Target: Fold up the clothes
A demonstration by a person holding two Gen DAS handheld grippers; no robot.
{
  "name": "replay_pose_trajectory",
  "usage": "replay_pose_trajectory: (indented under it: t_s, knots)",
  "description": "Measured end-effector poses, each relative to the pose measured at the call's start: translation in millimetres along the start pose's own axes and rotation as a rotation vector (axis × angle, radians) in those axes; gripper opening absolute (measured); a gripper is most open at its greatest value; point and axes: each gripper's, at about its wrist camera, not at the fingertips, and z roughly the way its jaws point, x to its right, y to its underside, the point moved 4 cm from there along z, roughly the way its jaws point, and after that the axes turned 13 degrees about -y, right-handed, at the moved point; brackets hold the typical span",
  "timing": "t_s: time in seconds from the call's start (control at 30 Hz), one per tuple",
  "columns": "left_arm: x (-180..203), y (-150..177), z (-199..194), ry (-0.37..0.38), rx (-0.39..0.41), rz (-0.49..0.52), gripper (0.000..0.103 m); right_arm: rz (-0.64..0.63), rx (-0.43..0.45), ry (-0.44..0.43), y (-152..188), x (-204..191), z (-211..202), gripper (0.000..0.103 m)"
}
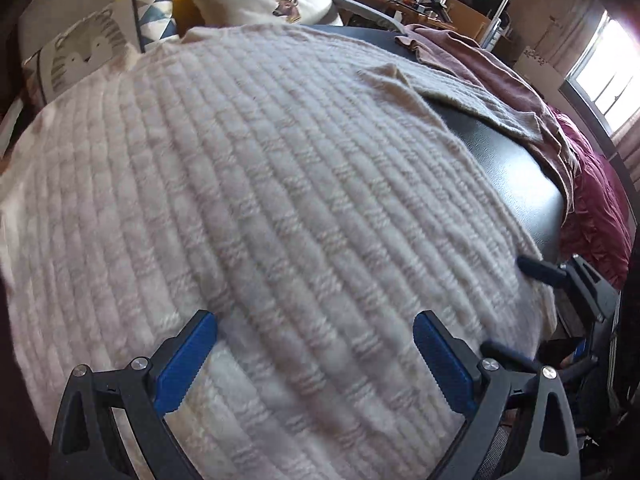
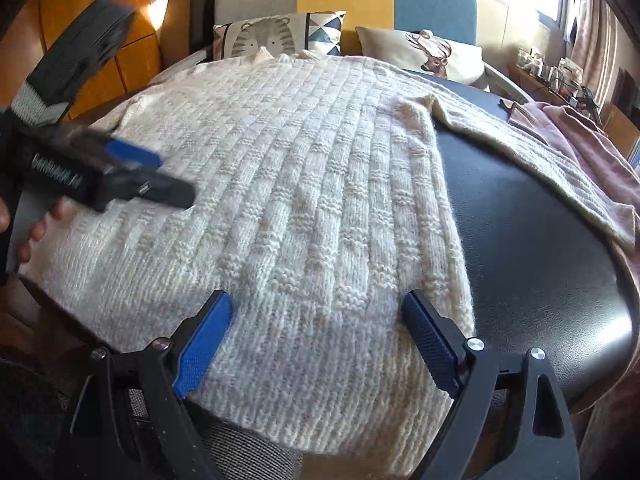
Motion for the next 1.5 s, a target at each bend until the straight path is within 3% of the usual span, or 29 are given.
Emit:
replay_pose_trajectory:
  t_s: [0.17, 0.27, 0.5, 0.67, 0.83, 0.97, 1.03, 1.1, 1.33, 1.5]
  knots:
    - [-3.7, 17.0, -23.5, -0.011, 0.063, 0.038, 0.1, 0.021, -0.054, 0.032, -9.4, 0.5, -1.5, 0.09]
    - [-16.0, 27.7, -39.1, -0.013, 0.087, 0.019, 0.1, -0.006, -0.008, 0.049, -22.6, -10.2, -12.5, 0.09]
    - [-49.9, 76.9, -38.6, -0.064, 0.056, -0.024, 0.1, 0.002, -0.036, 0.016, -19.4, -7.6, 17.0, 0.09]
    - [-60.6, 93.5, -42.2, -0.07, 0.093, -0.054, 0.1, -0.025, -0.032, 0.01, -11.6, -2.9, 11.7, 0.09]
    - [-57.8, 109.9, -47.9, -0.091, 0.13, -0.019, 0.1, -0.028, -0.033, 0.024, -8.5, -3.5, 8.3, 0.09]
    - [-65.0, 110.6, -55.2, -0.052, 0.134, -0.019, 0.1, 0.004, -0.103, 0.037, -19.2, -4.5, 10.6, 0.09]
    - [-78.7, 104.4, -62.5, 0.006, 0.129, -0.075, 0.1, 0.024, -0.099, 0.021, -33.6, -13.4, 7.5, 0.09]
    - [-94.8, 97.5, -69.7, 0.015, 0.142, -0.13, 0.1, 0.025, -0.079, 0.001, -50.7, -26.6, 4.8, 0.09]
    - [-173.6, 83.4, -80.4, -0.036, 0.183, -0.303, 0.1, -0.08, -0.086, -0.11, -112.3, -104.3, 51.9, 0.09]
    - [-164.1, 88.4, -68.2, -0.008, 0.164, -0.272, 0.1, -0.154, -0.135, -0.107, -126.2, -134.5, 99.0, 0.09]
